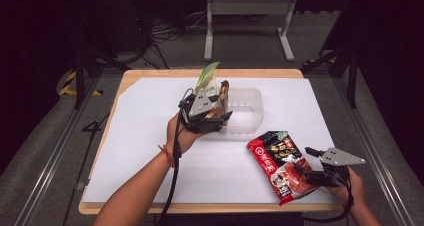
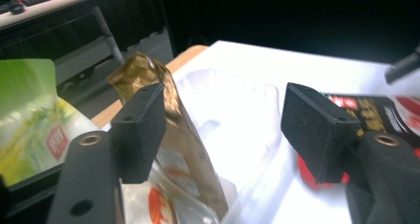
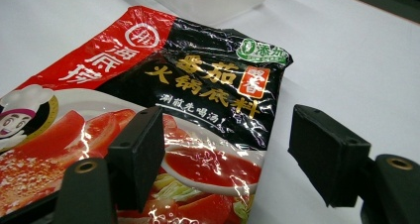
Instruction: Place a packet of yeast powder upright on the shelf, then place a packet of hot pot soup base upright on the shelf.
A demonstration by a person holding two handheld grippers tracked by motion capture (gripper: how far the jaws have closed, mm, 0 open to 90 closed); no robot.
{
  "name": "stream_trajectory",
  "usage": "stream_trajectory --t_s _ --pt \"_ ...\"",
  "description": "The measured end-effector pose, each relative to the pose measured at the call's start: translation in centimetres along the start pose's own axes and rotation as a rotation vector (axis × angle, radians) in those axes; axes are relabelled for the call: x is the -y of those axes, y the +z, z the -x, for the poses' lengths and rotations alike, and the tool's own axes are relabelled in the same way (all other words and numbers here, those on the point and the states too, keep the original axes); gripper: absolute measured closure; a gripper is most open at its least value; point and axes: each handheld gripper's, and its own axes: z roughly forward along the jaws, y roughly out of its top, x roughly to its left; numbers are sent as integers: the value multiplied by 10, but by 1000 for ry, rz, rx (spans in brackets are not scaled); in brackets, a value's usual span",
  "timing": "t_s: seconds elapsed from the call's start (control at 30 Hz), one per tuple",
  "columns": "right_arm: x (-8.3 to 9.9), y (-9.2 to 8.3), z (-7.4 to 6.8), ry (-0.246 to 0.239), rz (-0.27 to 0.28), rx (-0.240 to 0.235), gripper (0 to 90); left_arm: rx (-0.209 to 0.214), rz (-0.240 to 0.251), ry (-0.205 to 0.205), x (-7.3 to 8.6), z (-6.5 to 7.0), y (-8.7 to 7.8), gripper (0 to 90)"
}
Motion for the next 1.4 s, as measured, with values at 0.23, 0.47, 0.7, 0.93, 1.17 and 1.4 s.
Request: stream_trajectory --t_s 0.23,0.47,0.7,0.93,1.17,1.4 --pt "1 -2 1 10 2 -40 319 6 -56 37 16 3 -20 261" --pt "1 -2 2 13 0 -20 297 -8 -142 60 48 5 -43 212" --pt "5 -14 6 22 14 19 443 -1 -156 8 82 8 -68 212" --pt "7 -14 10 50 -15 100 701 13 -205 -18 109 8 -81 214" --pt "13 -14 20 109 -94 107 798 12 -227 -81 132 7 -91 213" --pt "17 -6 21 109 -207 49 819 3 -228 -107 140 11 -97 217"
